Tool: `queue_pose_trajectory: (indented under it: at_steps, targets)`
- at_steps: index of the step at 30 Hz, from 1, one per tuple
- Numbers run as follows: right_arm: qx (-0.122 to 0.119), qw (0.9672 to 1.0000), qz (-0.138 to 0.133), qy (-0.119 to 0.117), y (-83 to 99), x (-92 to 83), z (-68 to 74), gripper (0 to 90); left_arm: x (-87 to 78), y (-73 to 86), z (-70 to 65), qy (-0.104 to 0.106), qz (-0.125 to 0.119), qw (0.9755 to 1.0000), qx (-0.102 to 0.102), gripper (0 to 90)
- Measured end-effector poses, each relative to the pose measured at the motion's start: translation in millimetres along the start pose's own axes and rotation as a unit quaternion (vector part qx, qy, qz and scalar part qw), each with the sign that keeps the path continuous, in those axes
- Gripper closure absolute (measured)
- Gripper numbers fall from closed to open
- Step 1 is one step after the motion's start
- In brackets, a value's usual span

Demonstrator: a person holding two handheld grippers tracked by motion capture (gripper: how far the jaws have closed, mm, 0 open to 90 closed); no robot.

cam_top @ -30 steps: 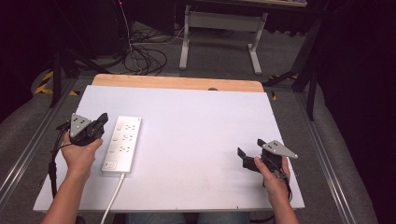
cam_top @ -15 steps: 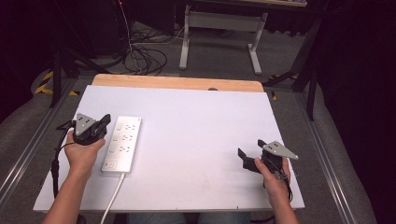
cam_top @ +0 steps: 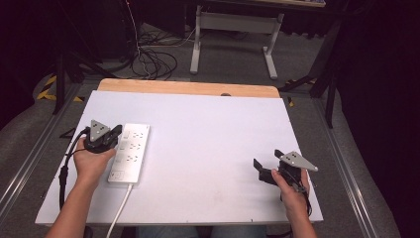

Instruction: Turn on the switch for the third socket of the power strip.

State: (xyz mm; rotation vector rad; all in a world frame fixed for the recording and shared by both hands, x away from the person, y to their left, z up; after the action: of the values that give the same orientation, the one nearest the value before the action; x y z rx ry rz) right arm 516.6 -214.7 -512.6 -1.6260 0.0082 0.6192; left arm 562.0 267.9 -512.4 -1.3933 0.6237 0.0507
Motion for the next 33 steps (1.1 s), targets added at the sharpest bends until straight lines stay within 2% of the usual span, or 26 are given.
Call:
queue_pose_trajectory:
  at_steps: [5,9,12,15,18,33]
  targets:
    - [0.001,1.0,0.0,0.0,0.7,-1.2,-0.3,10.5,4.9,5.0,-0.9,0.002,0.019,0.9998,0.009,89.8]
    - [0.0,1.0,0.001,0.0,1.1,-1.8,0.0,10.5,9.6,14.8,2.8,-0.002,0.045,0.9989,0.014,89.8]
    - [-0.003,1.0,0.001,-0.001,1.1,-2.6,0.8,10.5,11.3,15.5,0.6,0.005,0.045,0.9989,0.013,89.8]
    - [-0.003,1.0,-0.002,-0.001,0.4,-3.2,1.0,10.5,12.9,14.5,-2.6,0.009,0.045,0.9987,0.021,89.8]
    - [0.0,1.0,-0.001,0.0,0.7,-3.9,1.0,10.6,14.7,17.0,-3.5,0.011,0.052,0.9983,0.024,89.8]
    - [0.001,1.0,-0.001,0.0,0.6,-4.1,1.1,10.6,17.5,21.3,-5.3,0.02,0.062,0.9977,0.02,89.8]
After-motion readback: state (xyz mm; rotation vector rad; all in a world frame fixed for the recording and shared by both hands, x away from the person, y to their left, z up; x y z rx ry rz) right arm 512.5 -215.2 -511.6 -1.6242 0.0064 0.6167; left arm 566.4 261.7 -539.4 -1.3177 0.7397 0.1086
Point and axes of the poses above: each handheld gripper's, and its own axes: x roughly forward along the jaws, y roughly out of its underside, z roughly to its left, the point moved 10 cm from there along x, roughly forward along the jaws, and after that the axes turned 5 degrees about y, right-handed, at the moved point
